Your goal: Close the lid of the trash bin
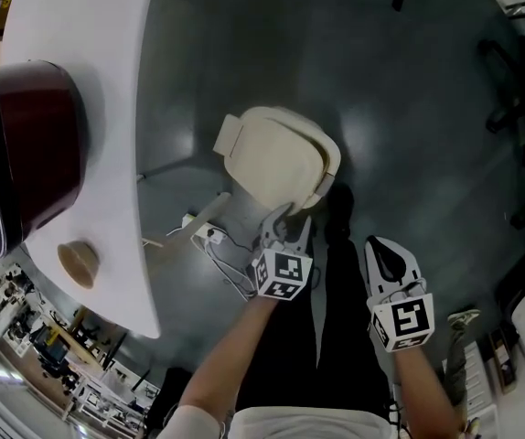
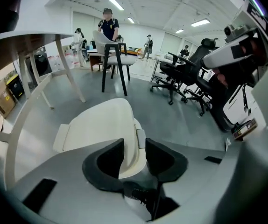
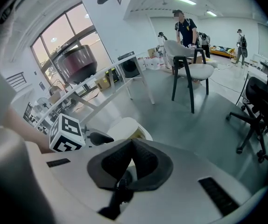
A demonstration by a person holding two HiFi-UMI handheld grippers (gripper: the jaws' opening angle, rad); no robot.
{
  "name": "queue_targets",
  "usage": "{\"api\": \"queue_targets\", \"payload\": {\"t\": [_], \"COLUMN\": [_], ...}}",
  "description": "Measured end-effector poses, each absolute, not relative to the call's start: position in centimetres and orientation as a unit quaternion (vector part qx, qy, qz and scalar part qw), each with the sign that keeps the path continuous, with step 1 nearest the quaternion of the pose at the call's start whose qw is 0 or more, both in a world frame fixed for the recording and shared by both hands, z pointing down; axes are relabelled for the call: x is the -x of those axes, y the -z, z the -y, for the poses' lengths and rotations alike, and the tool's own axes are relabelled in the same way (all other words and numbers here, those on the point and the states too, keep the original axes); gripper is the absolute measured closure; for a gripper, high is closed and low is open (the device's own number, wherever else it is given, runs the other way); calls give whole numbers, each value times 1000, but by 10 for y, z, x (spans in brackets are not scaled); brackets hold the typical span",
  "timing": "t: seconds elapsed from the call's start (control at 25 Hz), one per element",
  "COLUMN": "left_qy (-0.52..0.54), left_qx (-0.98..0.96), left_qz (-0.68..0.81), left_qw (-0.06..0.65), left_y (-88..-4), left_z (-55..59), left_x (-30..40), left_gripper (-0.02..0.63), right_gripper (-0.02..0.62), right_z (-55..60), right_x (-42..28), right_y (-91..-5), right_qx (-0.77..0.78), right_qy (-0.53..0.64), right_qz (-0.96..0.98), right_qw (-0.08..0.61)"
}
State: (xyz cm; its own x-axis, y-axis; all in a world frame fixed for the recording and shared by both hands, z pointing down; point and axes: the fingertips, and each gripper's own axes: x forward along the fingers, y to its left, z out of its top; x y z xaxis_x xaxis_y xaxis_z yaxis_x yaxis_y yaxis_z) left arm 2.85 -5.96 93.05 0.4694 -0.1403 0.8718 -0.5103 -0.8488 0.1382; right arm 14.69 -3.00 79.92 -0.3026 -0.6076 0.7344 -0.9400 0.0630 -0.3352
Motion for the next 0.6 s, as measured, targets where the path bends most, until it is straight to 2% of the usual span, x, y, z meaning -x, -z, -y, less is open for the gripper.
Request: {"api": "queue_targets", "payload": {"t": [0.44, 0.52, 0.6], "left_qy": [-510, -520, -528], "left_qx": [-823, -818, -815], "left_qz": [138, 130, 128], "left_qw": [209, 208, 203], "left_y": [-988, -998, -1006], "left_z": [43, 44, 48], "left_x": [-43, -43, -41], "left_gripper": [472, 494, 547], "right_gripper": [583, 583, 583], "right_z": [19, 18, 18], "right_x": [-155, -155, -155], "right_y": [-823, -826, -828], "right_qx": [-556, -555, -556], "right_qy": [-422, -425, -429], "right_qz": [686, 685, 683], "right_qw": [205, 204, 203]}}
